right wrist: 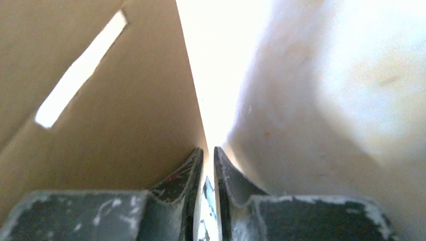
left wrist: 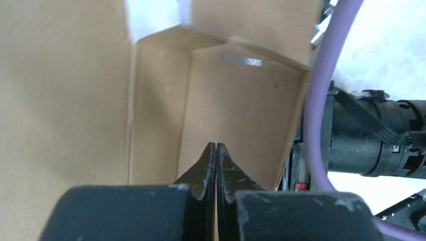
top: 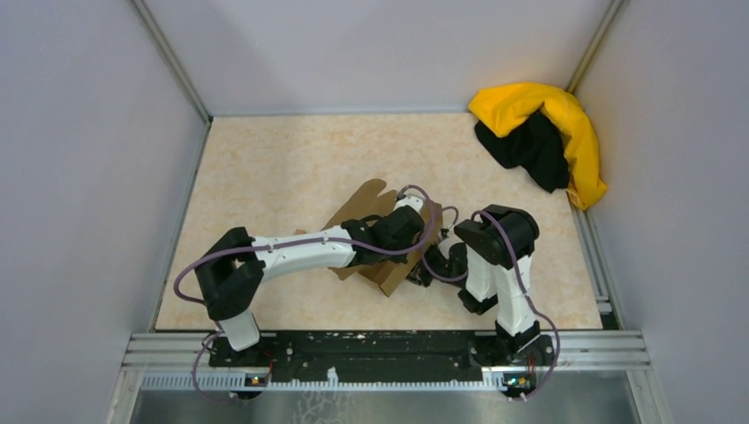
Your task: Fold the paper box
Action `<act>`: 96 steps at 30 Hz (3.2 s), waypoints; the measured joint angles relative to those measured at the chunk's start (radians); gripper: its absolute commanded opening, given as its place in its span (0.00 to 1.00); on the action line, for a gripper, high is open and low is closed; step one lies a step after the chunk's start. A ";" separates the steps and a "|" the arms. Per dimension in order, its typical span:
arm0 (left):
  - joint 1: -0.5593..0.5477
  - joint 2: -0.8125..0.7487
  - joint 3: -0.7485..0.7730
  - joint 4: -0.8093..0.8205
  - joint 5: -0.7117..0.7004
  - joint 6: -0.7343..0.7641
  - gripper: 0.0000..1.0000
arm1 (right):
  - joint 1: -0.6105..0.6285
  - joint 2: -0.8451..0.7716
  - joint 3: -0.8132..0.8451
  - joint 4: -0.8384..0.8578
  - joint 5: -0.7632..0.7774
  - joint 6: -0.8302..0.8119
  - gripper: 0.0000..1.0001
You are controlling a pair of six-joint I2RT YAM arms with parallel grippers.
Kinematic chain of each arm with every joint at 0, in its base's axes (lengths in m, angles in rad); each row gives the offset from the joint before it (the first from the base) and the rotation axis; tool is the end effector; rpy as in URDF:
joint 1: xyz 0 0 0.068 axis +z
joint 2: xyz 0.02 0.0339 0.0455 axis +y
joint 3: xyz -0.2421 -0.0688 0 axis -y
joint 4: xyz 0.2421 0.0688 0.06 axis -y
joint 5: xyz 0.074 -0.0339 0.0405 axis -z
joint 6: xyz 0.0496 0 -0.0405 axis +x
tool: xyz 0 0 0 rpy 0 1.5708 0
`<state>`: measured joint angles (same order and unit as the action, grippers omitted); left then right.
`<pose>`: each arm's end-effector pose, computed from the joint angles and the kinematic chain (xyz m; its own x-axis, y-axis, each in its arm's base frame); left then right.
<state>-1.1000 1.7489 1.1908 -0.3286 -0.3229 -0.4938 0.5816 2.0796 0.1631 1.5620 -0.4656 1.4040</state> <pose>0.1848 -0.3284 0.1807 -0.6670 0.3196 -0.6730 0.4975 0.8635 -0.0830 0.1744 0.1413 0.0358 -0.8792 0.4765 -0.0020 0.1461 0.2736 0.9507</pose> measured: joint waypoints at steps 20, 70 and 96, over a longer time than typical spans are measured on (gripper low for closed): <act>-0.005 0.081 0.059 -0.061 -0.045 0.024 0.00 | -0.308 -0.092 -0.105 0.001 0.185 -0.021 0.17; -0.061 0.197 0.203 -0.270 -0.194 0.058 0.00 | -0.613 -0.750 0.397 -1.394 0.309 -0.776 0.36; -0.105 -0.344 -0.080 -0.297 -0.138 -0.091 0.00 | -0.597 -0.289 0.640 -1.117 0.036 -0.834 0.27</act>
<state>-1.2045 1.4052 1.1107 -0.6254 -0.4606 -0.5850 -0.0151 1.7905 0.8036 0.4446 -0.4297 0.5701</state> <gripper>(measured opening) 0.005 0.279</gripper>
